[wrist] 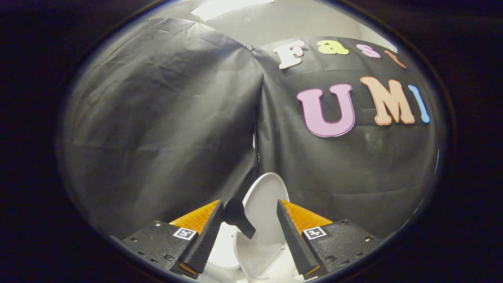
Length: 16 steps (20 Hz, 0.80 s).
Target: Open the toilet lid.
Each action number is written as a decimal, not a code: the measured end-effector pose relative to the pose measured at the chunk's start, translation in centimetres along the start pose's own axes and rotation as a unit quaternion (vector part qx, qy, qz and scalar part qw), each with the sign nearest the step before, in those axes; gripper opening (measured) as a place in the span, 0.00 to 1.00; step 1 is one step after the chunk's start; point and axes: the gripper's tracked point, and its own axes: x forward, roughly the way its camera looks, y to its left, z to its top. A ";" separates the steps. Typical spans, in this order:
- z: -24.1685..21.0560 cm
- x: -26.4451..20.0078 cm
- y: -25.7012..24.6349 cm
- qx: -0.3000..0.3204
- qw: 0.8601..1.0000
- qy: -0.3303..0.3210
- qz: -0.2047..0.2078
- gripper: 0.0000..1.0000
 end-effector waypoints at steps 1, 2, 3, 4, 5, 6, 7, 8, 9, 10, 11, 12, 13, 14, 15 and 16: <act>1.0 -0.8 -0.7 0.002 1.000 -0.015 -0.009 0.83; 2.0 -1.6 -1.7 0.003 1.000 -0.026 -0.017 0.83; 3.1 -2.3 -2.5 0.007 0.999 -0.039 -0.021 0.83; 3.9 -3.0 -3.5 0.009 0.998 -0.050 -0.029 0.83; 4.7 -3.9 -4.8 0.010 0.997 -0.058 -0.043 0.83; 5.2 -4.8 -6.2 0.010 0.996 -0.064 -0.059 0.83; 5.4 -5.9 -7.9 0.009 0.995 -0.066 -0.075 0.83; 5.6 -6.9 -9.6 0.008 0.993 -0.069 -0.093 0.83; 5.6 -8.2 -11.4 0.009 0.991 -0.073 -0.108 0.83; 5.6 -9.2 -13.2 0.013 0.990 -0.075 -0.123 0.83; 5.3 -10.5 -15.3 0.018 0.987 -0.073 -0.140 0.83; 5.0 -11.7 -17.3 0.021 0.985 -0.070 -0.158 0.83; 4.4 -12.9 -19.5 0.022 0.982 -0.064 -0.177 0.83; 3.7 -14.5 -21.3 0.023 0.978 -0.057 -0.198 0.83; 3.0 -15.8 -23.1 0.024 0.975 -0.048 -0.214 0.83; 2.1 -17.0 -24.7 0.026 0.973 -0.038 -0.227 0.83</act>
